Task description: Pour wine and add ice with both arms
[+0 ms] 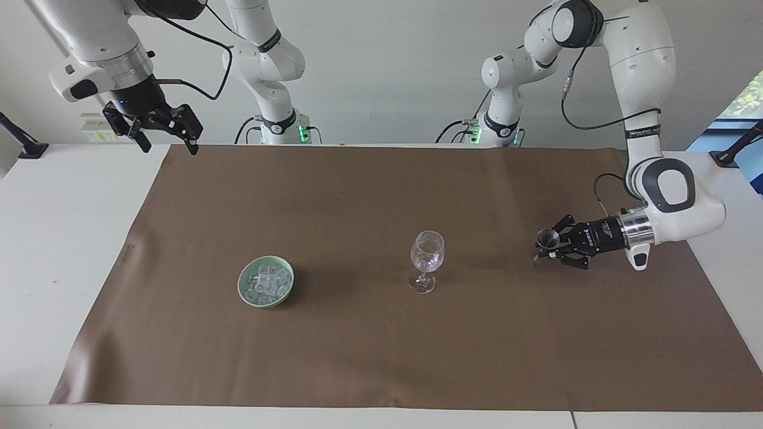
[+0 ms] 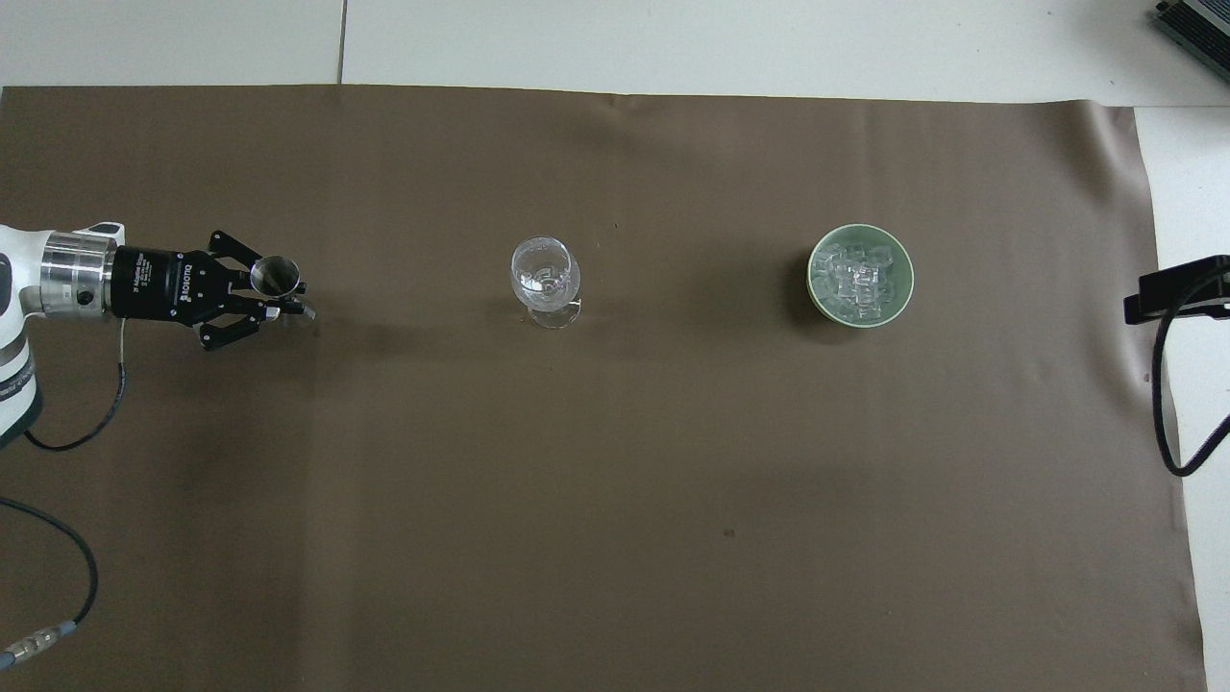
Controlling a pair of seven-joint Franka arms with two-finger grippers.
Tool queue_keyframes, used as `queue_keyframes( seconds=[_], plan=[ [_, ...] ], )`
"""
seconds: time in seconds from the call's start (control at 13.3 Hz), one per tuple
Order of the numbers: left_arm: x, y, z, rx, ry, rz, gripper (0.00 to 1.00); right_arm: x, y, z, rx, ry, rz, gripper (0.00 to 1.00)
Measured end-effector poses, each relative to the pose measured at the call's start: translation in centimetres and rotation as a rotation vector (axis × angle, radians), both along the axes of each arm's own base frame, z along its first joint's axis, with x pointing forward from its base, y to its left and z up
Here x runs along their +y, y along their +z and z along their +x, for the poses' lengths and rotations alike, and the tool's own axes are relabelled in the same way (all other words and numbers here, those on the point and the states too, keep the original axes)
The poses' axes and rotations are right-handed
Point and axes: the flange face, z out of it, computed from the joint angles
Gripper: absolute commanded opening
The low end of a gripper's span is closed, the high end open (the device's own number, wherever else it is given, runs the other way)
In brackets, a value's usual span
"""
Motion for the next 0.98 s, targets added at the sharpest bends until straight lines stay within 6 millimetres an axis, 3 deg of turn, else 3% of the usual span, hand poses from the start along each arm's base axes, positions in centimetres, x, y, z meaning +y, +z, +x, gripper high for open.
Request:
queue_keyframes(
  seconds=[0.23,0.98],
  plan=[
    [0.8,-1.6,0.0,0.009,0.019,-0.025,0.0,0.0,0.0,0.0,0.0,0.0,0.0,1.0],
    [2.1,-2.9,0.1,0.02,0.076,-0.055,0.0,0.3,-0.8,0.1,-0.025,0.006,0.0,1.0]
  ],
)
